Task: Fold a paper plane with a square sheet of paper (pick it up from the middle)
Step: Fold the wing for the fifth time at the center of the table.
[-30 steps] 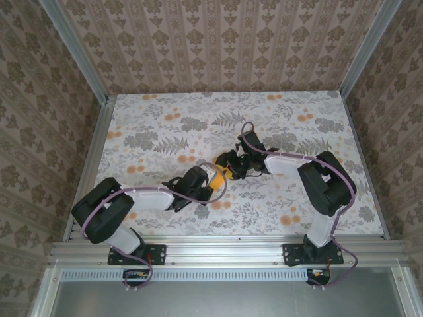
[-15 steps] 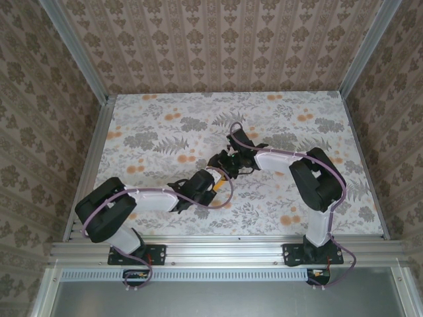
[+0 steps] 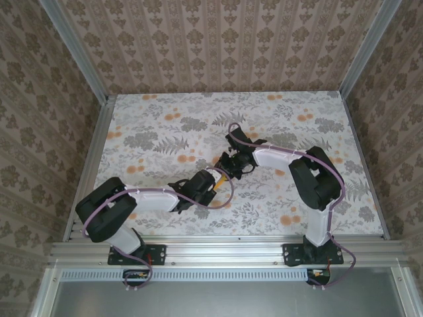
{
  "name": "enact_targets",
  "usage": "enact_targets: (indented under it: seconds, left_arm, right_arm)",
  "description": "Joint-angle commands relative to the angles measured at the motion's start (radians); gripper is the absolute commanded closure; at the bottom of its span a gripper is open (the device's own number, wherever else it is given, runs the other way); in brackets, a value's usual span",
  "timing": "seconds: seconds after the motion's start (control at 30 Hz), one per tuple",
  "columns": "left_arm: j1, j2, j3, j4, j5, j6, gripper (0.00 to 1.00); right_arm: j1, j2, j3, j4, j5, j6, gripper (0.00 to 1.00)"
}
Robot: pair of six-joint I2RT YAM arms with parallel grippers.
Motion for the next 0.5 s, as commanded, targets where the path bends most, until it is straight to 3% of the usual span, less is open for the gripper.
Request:
enact_targets:
  seconds: [0.0, 0.1, 0.17, 0.37, 0.47]
  left_arm:
    - [-0.007, 0.008, 0.013, -0.066, -0.027, 0.015, 1.00]
    - [-0.005, 0.000, 0.015, -0.079, -0.014, -0.007, 1.00]
    - [-0.004, -0.012, 0.015, -0.091, -0.002, -0.035, 0.94]
    - [0.025, -0.096, -0.003, -0.135, 0.108, -0.140, 0.50]
    - [0.069, -0.172, -0.038, -0.111, 0.239, -0.193, 0.40]
  right_arm:
    - [0.004, 0.021, 0.027, -0.076, 0.035, -0.031, 0.87]
    - [0.003, 0.018, 0.027, -0.089, 0.060, -0.060, 0.95]
    - [0.001, 0.014, 0.024, -0.086, 0.071, -0.081, 0.98]
    - [-0.010, 0.019, 0.006, -0.022, 0.067, -0.191, 1.00]
    - [-0.017, 0.032, 0.005, 0.005, 0.043, -0.270, 0.99]
